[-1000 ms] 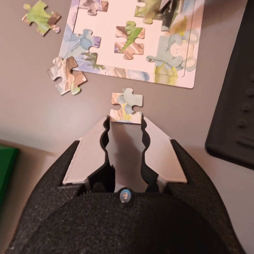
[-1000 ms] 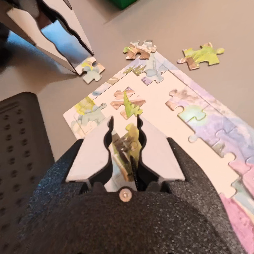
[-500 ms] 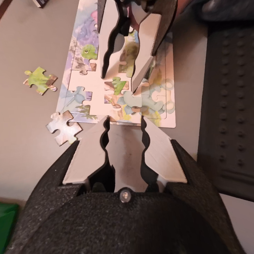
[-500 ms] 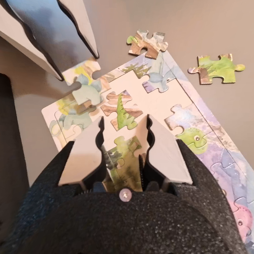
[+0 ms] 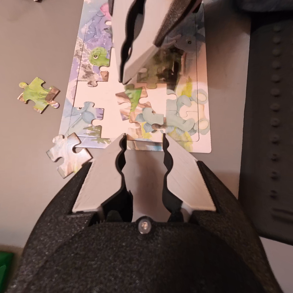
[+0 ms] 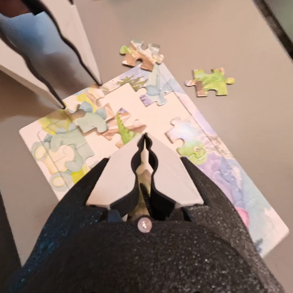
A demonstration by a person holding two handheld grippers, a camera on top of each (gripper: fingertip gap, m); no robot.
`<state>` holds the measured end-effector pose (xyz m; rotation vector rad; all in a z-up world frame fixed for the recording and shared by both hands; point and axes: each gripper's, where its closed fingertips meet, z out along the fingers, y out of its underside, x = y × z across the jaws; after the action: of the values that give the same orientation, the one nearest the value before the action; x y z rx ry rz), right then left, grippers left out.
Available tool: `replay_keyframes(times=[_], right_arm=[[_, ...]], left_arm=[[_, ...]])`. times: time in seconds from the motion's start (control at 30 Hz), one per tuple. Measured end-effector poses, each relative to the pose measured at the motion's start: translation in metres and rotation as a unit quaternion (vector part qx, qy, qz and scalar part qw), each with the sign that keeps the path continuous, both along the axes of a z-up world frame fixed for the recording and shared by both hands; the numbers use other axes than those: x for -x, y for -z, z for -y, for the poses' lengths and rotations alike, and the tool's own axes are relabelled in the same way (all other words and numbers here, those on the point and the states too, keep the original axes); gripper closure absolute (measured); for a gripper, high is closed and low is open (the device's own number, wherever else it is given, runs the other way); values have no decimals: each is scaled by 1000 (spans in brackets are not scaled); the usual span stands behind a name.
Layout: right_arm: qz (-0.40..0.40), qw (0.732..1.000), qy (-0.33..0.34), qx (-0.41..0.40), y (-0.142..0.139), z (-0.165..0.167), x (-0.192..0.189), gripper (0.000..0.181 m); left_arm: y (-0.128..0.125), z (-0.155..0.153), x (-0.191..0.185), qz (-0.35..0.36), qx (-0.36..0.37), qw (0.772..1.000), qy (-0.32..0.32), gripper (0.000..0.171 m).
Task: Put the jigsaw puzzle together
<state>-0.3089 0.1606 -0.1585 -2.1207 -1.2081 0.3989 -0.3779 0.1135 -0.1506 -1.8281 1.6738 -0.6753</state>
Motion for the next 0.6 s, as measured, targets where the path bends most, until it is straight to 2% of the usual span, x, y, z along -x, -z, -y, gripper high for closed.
replay_keyframes(times=[0.1,0.17,0.23,0.27,0.3,0.37,0.6], right_arm=[[-7,999,38,1,-6,-11,-16,181],[-33,999,37,12,-11,-8,-15,178],[-59,998,3,33,-12,5,-2,159],[-58,997,-15,44,-8,11,4,142],[-43,997,-25,52,0,15,6,135],[-16,999,-26,45,12,13,8,136],[-15,999,-26,43,12,11,13,139]], left_arm=[[3,2,-6,-2,2,1000,1,126],[8,3,-5,-17,-5,1000,2,126],[10,3,-4,-18,-6,1000,-1,126],[9,3,-3,-15,-3,1000,-3,126],[9,4,-2,-13,-1,1000,-4,126],[8,5,0,-13,0,1000,-6,126],[8,9,10,-22,-3,1000,-14,126]])
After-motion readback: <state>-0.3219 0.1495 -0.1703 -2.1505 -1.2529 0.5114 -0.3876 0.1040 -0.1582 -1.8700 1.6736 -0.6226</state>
